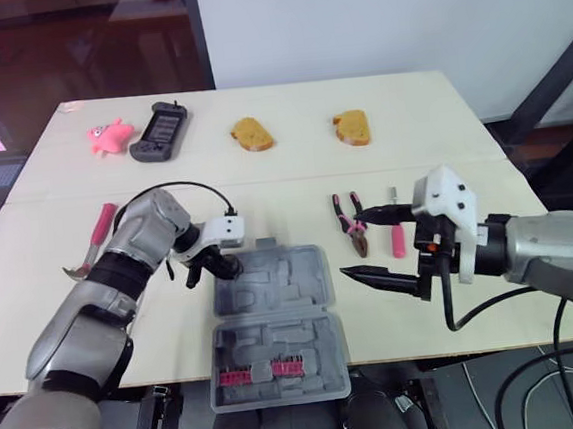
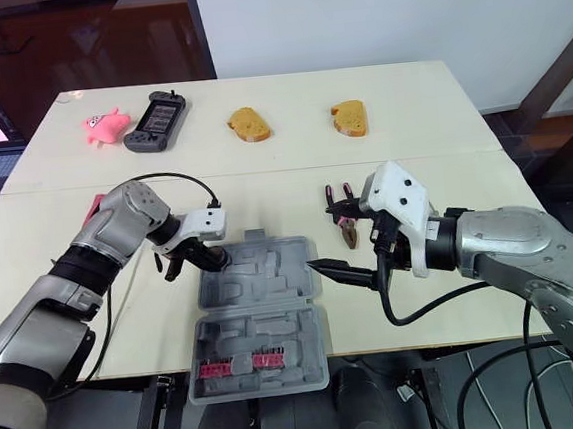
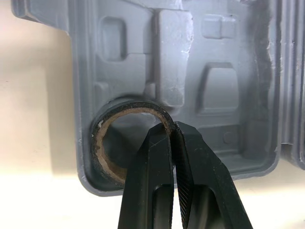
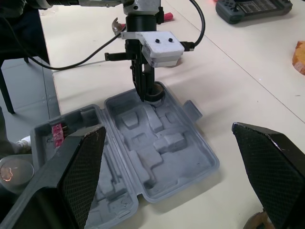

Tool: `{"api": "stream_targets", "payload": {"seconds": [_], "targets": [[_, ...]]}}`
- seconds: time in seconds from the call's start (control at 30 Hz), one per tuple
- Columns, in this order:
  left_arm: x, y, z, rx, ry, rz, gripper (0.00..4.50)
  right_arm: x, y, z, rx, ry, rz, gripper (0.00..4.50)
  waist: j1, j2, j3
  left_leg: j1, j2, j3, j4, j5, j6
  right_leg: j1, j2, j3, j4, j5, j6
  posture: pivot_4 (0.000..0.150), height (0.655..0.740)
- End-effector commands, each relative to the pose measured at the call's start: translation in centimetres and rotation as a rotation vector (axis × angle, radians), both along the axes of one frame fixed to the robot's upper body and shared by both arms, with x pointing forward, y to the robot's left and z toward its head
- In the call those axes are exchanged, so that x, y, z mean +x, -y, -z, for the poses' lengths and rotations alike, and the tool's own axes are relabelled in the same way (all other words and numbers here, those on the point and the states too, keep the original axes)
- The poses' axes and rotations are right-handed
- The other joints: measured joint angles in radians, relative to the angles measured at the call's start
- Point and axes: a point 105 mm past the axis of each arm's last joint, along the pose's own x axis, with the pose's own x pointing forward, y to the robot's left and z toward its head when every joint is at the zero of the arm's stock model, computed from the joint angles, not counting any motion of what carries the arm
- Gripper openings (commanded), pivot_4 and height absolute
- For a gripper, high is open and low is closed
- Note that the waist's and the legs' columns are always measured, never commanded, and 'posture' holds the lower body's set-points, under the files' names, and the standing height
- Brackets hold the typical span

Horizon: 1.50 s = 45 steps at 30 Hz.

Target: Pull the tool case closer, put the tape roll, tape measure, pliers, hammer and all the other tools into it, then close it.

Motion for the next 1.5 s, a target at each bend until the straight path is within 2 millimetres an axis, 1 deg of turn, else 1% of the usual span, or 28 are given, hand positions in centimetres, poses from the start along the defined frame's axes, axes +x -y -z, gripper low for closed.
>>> {"api": "stream_targets", "payload": {"seconds": [0.03,0.5,0.57,0.63,0.8,1.03,1.3,1.4,1.47,1.5], "targets": [[0.3,0.0,-1.7,0.012,0.037,0.014,0.01,0.0,0.0,-0.8,0.001,0.048,-0.004,4.50,0.000,0.000,0.000,0.000,0.000,0.000,0.000,0.000,0.000,0.000,0.000,0.000,0.000,0.000,0.000,0.150,0.7207],[-0.2,0.6,-1.3,0.010,0.023,0.021,0.01,0.2,0.1,-0.7,0.002,0.053,-0.002,4.50,0.000,0.000,0.000,0.000,0.000,0.000,0.000,0.000,0.000,0.000,0.000,0.000,0.000,0.000,0.000,0.150,0.7207],[-0.5,0.9,-0.8,0.001,0.009,0.021,0.01,0.2,0.0,-0.7,0.002,0.053,-0.002,4.50,0.000,0.000,0.000,0.000,0.000,0.000,0.000,0.000,0.000,0.000,0.000,0.000,0.000,0.000,0.000,0.150,0.7207],[-0.7,0.8,-0.1,0.015,0.001,0.025,0.01,0.2,0.1,-0.7,0.001,0.053,0.001,4.50,0.000,0.000,0.000,0.000,0.000,0.000,0.000,0.000,0.000,0.000,0.000,0.000,0.000,0.000,0.000,0.150,0.7207],[-0.1,0.2,0.2,0.035,0.021,-0.004,0.01,0.2,0.1,-0.8,0.002,0.056,0.005,4.50,0.000,0.000,0.000,0.000,0.000,0.000,0.001,0.000,0.000,0.000,0.000,0.000,0.001,0.000,0.000,0.150,0.7207],[-0.1,0.4,0.5,0.028,0.018,-0.010,0.01,0.2,0.2,-0.8,-0.002,0.056,0.009,4.50,0.000,0.000,0.000,0.000,0.000,0.000,0.001,0.000,0.000,0.000,0.000,0.000,0.001,0.000,0.000,0.150,0.7207],[0.3,0.1,0.0,0.038,0.030,-0.038,0.01,0.1,0.2,-0.7,-0.001,0.054,0.006,4.50,0.000,0.000,0.000,0.000,0.000,0.000,0.001,0.000,0.000,0.000,0.000,0.000,0.001,0.000,0.000,0.150,0.7207],[0.4,0.0,-1.7,0.033,0.056,-0.050,1.05,0.2,0.2,-0.7,0.000,0.052,0.003,4.50,0.000,0.000,0.000,0.000,0.000,0.000,0.001,0.000,0.000,0.000,0.000,0.000,0.001,0.000,0.000,0.150,0.7207],[0.1,0.0,-2.9,0.020,0.062,-0.049,1.99,0.2,0.1,-0.7,0.001,0.050,0.000,4.50,-0.001,0.000,0.000,0.000,0.000,0.000,0.001,0.000,0.000,0.000,0.000,0.000,0.001,0.000,0.000,0.150,0.7207],[-0.1,0.0,-3.4,0.014,0.062,-0.049,1.99,0.2,0.1,-0.6,0.001,0.049,-0.002,4.50,-0.001,0.000,0.000,0.000,0.000,0.000,0.001,0.000,0.000,0.000,0.000,0.000,0.001,0.000,0.000,0.150,0.7207]]}}
